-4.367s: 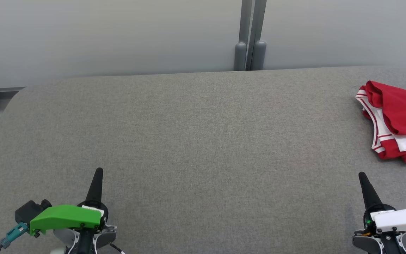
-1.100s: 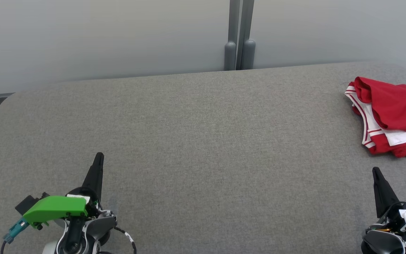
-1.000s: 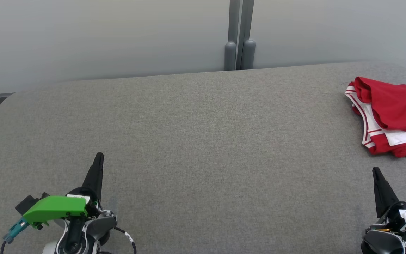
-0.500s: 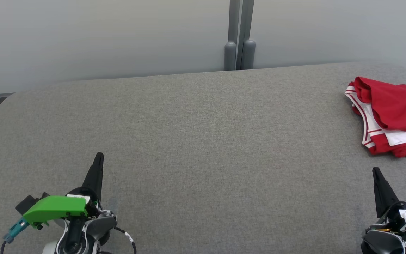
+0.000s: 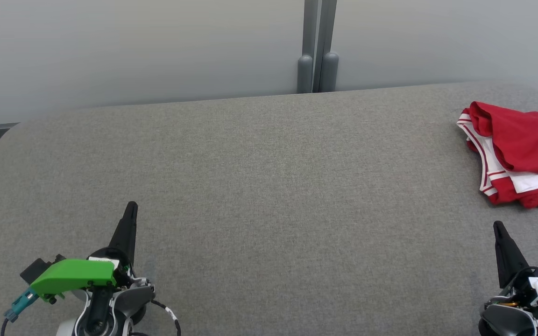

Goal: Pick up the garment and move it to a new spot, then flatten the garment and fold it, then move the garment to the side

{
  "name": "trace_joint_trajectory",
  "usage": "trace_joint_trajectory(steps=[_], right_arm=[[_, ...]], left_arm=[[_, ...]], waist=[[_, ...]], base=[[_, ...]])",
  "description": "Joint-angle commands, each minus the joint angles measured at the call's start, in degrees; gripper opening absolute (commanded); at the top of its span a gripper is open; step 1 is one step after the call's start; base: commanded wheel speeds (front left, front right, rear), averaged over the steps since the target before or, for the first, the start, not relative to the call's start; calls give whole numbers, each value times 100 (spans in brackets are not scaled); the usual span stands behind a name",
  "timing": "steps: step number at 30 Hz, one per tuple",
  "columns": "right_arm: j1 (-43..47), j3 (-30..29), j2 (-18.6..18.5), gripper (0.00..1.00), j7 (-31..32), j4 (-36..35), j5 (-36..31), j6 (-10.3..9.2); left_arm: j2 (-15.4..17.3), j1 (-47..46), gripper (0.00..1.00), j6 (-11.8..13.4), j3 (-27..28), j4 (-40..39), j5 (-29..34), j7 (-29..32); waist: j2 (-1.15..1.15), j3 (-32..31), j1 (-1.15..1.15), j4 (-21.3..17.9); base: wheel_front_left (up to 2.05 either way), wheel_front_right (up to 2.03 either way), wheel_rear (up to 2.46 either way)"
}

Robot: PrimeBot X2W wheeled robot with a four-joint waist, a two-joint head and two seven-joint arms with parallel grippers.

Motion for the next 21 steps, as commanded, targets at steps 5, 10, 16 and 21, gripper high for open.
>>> trace_joint_trajectory(steps=[5, 10, 16, 21], right_arm=[[30, -12, -24, 0, 19, -16, 20, 2], [30, -13, -24, 0, 19, -16, 20, 2], [30, -13, -24, 0, 19, -16, 20, 2], [30, -12, -24, 0, 19, -16, 21, 2]], left_arm=[[2, -78, 0, -26, 15, -12, -25, 3], [2, -78, 0, -26, 15, -12, -25, 3], [2, -78, 0, -26, 15, -12, -25, 3], [2, -78, 0, -26, 15, -12, -26, 3]], waist=[[0, 0, 0, 0], [0, 0, 0, 0], [0, 0, 0, 0], [0, 0, 0, 0]], base=[[0, 0, 0], [0, 0, 0], [0, 0, 0], [0, 0, 0]])
